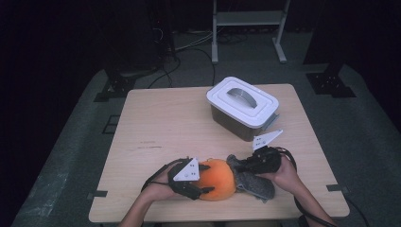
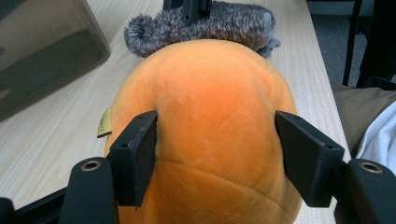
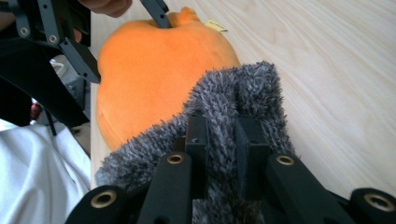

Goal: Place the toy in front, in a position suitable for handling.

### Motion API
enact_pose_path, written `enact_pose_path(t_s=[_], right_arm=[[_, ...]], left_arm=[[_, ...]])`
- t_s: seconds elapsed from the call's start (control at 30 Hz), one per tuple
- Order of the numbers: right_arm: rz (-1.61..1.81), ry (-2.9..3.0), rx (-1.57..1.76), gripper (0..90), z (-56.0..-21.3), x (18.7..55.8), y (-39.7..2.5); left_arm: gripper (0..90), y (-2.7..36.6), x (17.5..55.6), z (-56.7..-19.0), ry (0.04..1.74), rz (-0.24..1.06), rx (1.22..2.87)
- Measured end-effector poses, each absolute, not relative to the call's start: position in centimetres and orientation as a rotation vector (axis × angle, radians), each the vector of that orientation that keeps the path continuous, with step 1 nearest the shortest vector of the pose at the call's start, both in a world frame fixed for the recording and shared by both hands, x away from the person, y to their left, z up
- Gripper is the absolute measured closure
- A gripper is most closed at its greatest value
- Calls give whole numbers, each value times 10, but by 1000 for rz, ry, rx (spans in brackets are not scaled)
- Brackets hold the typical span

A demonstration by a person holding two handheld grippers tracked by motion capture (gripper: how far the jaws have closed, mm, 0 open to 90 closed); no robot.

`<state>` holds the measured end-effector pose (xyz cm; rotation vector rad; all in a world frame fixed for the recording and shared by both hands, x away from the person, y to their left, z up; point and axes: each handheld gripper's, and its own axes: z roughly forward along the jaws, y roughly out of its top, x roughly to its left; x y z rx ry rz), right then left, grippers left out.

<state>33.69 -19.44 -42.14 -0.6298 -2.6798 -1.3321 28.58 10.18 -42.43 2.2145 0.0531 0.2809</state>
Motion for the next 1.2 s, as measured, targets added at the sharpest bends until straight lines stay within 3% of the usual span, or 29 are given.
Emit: enact_pose_path(t_s=[0.23,0.5,0.7,0.87,0.9,1.03,1.2], right_arm=[[-1462,-2664,-560,770,-404,334,-184],[-1376,-2665,-587,770,-412,337,-183],[-1380,-2700,-544,770,-411,331,-183],[-1373,-2694,-438,771,-408,327,-180],[-1368,-2691,-423,771,-407,326,-179],[-1371,-2687,-421,772,-405,327,-178],[-1409,-2672,-455,771,-403,330,-174]], left_arm=[[330,99,280,-423,-31,305,2216],[332,99,282,-424,-3,284,2219],[202,99,285,-414,52,248,2198],[178,100,288,-412,97,229,2200],[183,100,288,-414,91,225,2211],[340,99,279,-415,-22,253,2230],[376,98,275,-416,-96,261,2231]])
